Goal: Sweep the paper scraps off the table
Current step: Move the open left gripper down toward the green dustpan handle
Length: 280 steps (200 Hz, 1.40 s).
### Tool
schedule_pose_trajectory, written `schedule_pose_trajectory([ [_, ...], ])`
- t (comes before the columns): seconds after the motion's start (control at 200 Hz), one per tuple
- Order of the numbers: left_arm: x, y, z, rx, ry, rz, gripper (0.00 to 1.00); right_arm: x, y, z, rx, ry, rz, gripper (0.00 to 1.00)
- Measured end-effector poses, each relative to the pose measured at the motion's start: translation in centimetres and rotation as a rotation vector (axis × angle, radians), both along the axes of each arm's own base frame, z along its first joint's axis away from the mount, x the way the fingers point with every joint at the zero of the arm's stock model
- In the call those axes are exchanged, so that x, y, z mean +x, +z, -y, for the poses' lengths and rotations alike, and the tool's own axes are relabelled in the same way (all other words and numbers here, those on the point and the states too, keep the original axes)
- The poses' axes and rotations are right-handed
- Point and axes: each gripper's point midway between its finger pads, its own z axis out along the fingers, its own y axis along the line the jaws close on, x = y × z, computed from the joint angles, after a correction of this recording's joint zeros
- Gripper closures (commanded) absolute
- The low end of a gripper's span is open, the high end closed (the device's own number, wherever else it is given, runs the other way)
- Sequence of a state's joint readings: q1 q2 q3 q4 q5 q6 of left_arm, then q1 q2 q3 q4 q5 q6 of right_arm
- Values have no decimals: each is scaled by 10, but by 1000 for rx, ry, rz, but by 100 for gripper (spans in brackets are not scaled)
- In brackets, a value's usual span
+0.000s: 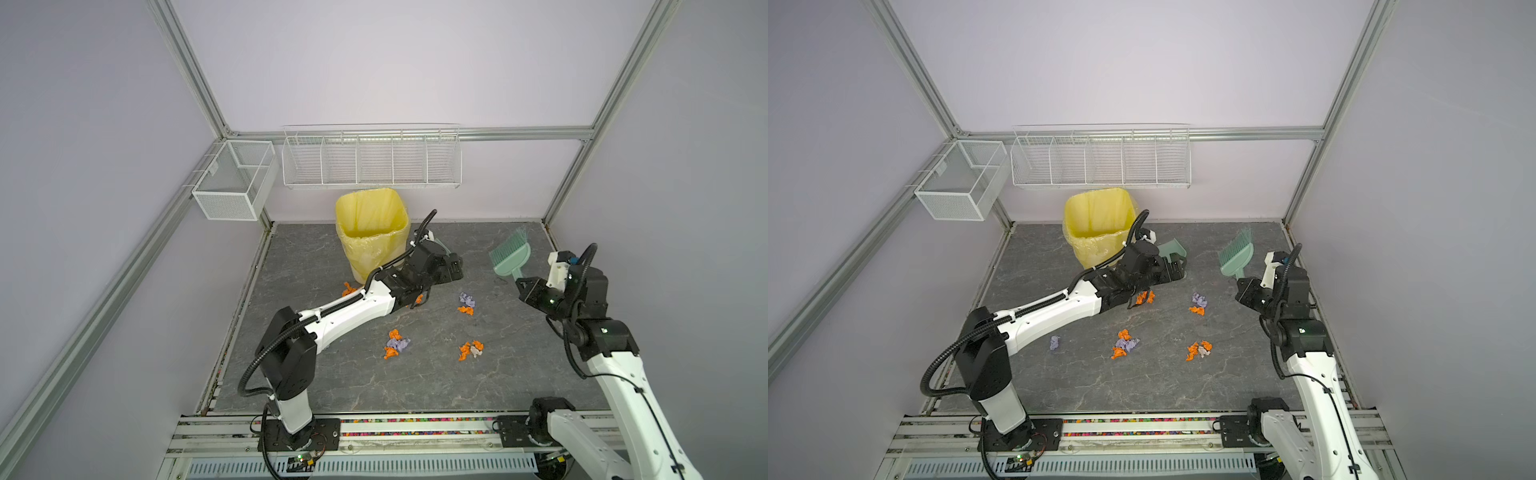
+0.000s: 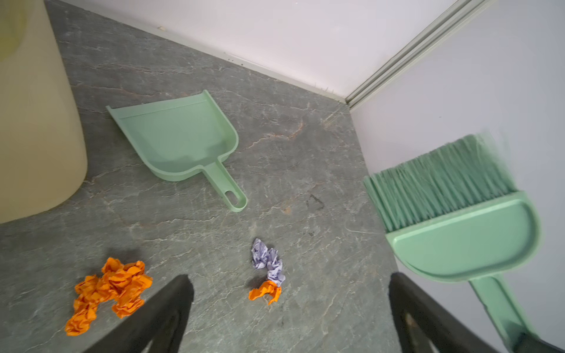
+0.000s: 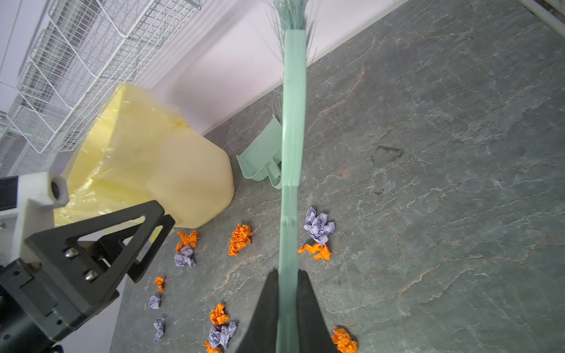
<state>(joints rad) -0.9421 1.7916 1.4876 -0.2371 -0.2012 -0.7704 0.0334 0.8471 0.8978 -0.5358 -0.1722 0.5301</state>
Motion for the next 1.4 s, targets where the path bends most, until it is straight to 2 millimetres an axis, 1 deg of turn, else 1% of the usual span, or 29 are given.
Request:
schedule_pose_trajectory([
  [0.23,10,-30,16,82,9,-45,1,-4,-1,5,-34,-10,-2,94],
  [0.375,14,-46,22,116,18,-56,1,-4,-2,5,-41,-9,-2,94],
  [0.52,20,-64,34,148,13,-76,1,-4,-2,5,-42,-9,-2,94],
  [0.685,29,-87,48,187,9,-99,1,-5,-15,5,-48,-5,-27,94],
  [0.77,32,-100,50,216,9,-112,1,-6,-19,5,-53,-3,-37,94],
  [0.86,35,-107,53,236,10,-115,1,-6,-20,6,-60,0,-37,94],
  [1.05,49,-116,51,248,38,-133,1,-5,-21,8,-78,-2,-36,94],
  [1.285,73,-142,38,277,104,-187,0,-4,-27,8,-85,2,-53,94],
  [1.4,79,-153,34,289,119,-206,0,-3,-34,8,-89,5,-68,94],
])
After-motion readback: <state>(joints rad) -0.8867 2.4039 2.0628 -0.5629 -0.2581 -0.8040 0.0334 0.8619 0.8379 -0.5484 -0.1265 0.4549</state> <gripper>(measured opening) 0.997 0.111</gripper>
